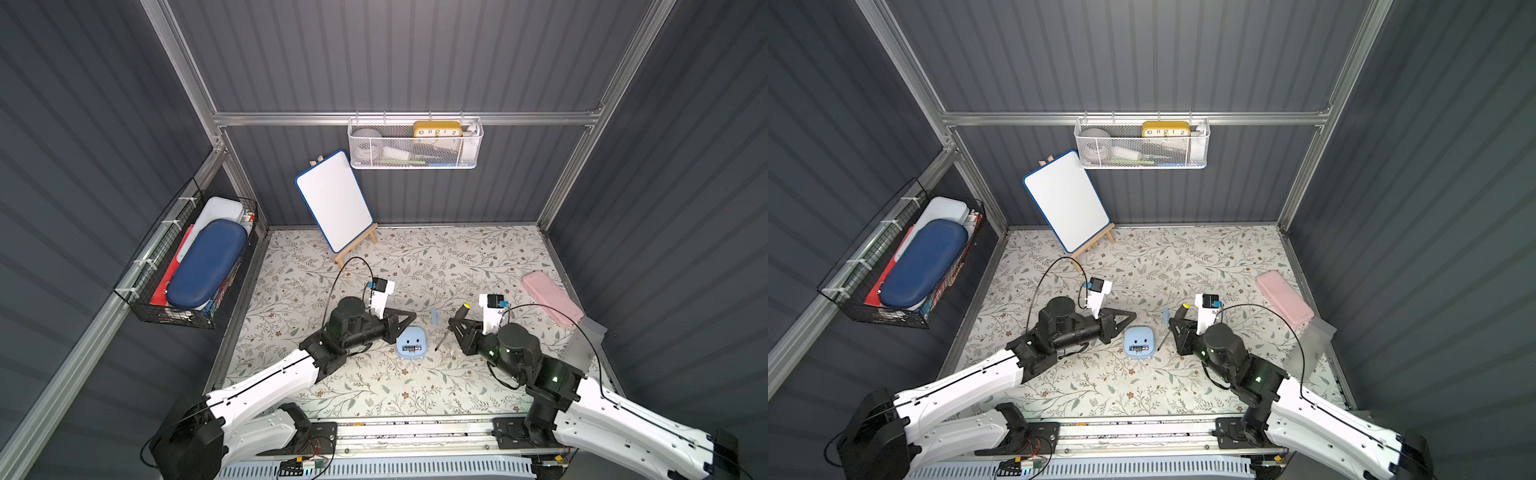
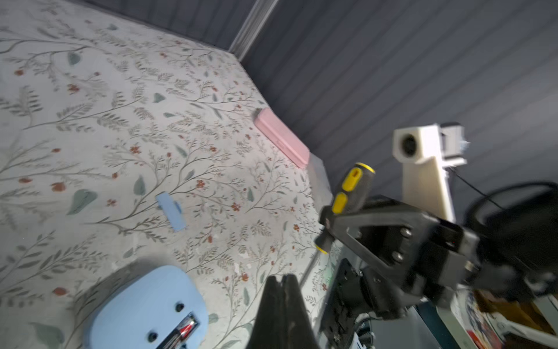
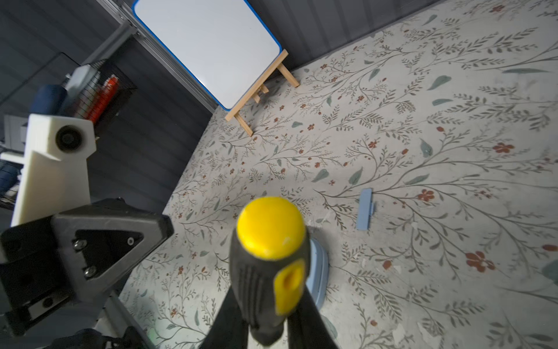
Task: Remove the battery from the alarm
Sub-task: Pick up the screwdriver from the center of the board.
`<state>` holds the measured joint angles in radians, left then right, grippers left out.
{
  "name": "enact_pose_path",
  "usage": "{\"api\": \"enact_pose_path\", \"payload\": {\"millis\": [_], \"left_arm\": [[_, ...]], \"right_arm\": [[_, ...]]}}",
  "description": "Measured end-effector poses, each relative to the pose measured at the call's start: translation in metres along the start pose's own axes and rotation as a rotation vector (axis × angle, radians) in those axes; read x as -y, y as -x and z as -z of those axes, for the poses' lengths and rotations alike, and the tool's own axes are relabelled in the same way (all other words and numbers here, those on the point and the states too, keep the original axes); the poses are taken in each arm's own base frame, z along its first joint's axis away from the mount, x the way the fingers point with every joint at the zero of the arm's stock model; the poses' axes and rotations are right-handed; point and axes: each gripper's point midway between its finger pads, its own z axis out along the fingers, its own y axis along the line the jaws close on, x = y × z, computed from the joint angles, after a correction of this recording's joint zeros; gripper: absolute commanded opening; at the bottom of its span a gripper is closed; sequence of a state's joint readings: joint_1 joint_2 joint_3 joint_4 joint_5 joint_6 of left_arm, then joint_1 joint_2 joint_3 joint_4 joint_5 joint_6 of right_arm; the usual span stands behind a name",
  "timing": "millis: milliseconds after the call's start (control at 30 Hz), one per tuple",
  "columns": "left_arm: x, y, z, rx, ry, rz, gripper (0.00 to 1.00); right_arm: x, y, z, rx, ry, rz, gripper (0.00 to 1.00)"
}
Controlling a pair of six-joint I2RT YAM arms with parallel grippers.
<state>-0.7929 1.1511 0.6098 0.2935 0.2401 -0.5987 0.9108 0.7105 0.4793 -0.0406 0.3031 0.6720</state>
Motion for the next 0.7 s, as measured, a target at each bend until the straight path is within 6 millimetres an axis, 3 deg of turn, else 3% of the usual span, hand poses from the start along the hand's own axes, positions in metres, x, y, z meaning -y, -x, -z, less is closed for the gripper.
{"api": "enact_pose_path", "payload": {"millis": [100,233,467,700], "left_arm": [[-0.042,-0.017,-0.024,-0.081,0.167,0.049,0.00],[-0.072,-0.034,-0.037,-0.154,0.292,0.078,0.00],[-0.090,-0.041,-0.037,-0.217,0.404,0.087,0.00],[-0.102,-0.056,-0.035,-0.305,0.469,0.095,0.00]], "right_arm": [[0.004,-0.003,-0.007,0.025,-0.063,0.027,0.00],[0.013,-0.004,-0.017,0.066,-0.147,0.043,0.00],[0.002,-0.020,-0.038,0.087,-0.200,0.144,0.00],[-0.006,-0.003,-0.039,0.157,-0.225,0.154,0.00]]}}
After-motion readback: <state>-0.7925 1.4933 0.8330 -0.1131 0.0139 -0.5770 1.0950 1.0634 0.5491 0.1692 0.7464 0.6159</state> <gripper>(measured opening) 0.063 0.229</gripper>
